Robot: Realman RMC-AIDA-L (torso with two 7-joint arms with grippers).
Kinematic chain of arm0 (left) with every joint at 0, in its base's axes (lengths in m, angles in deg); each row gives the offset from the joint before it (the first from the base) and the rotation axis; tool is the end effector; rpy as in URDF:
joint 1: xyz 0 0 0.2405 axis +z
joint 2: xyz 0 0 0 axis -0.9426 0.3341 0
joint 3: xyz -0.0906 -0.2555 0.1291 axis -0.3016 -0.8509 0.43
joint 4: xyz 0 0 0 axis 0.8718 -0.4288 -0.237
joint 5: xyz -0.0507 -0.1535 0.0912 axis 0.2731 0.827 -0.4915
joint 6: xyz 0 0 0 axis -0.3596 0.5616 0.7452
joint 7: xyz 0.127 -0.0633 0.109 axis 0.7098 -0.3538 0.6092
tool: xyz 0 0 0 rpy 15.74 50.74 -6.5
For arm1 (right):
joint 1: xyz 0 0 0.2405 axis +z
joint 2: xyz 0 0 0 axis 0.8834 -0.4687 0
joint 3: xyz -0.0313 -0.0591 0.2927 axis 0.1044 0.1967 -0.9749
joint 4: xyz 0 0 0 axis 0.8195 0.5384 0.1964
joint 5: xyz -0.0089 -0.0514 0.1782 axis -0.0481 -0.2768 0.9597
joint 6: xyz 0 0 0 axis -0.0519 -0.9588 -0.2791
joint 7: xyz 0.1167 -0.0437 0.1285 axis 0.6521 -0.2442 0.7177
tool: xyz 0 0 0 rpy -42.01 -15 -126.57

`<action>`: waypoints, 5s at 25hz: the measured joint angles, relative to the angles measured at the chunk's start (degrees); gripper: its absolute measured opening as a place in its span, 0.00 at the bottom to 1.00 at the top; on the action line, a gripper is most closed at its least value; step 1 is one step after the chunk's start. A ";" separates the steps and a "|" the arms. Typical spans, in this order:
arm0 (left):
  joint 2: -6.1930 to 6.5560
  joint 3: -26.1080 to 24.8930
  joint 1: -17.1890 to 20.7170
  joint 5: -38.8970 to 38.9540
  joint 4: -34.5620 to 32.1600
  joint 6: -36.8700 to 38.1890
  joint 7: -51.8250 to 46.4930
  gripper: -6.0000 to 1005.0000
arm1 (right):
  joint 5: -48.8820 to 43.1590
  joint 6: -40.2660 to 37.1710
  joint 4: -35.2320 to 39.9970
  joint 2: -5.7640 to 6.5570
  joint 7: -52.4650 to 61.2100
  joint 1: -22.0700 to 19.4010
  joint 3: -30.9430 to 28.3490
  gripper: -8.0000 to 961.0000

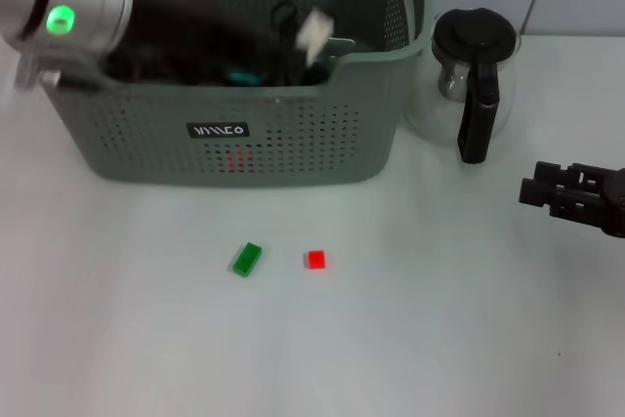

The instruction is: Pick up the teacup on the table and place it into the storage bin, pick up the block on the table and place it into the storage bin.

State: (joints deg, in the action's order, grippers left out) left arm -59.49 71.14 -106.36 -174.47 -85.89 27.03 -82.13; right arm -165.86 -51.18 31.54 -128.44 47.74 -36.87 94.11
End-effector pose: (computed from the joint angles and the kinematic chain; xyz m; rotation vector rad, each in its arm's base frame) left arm -0.1464 0.3769 -0.0045 -2.6250 -0.8300 -0.2699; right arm 0.3037 0.3227 -0.0098 -2.5456 1.0355 0.8383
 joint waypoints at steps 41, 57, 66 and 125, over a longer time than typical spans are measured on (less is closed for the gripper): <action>0.14 5.90 -14.10 -25.22 31.67 -38.75 -2.87 0.22 | 0.42 -0.68 0.04 0.00 -0.09 0.74 -0.16 0.63; 0.68 -6.43 9.99 12.31 2.39 -1.59 13.51 0.67 | 0.42 -0.63 -0.06 0.00 -0.08 0.50 -0.35 0.63; 0.18 -4.62 11.42 5.54 2.83 13.23 20.52 0.67 | 0.12 -0.68 0.04 0.00 -0.02 0.75 -0.35 0.63; -0.52 35.19 -2.75 -28.99 22.10 -12.49 -24.60 0.52 | 0.07 -0.91 -0.04 0.00 0.04 0.28 -0.28 0.63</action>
State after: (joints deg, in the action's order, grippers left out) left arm -60.01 106.33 -109.11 -203.46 -63.79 14.54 -106.73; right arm -165.79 -52.10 31.50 -128.44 47.78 -36.59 93.84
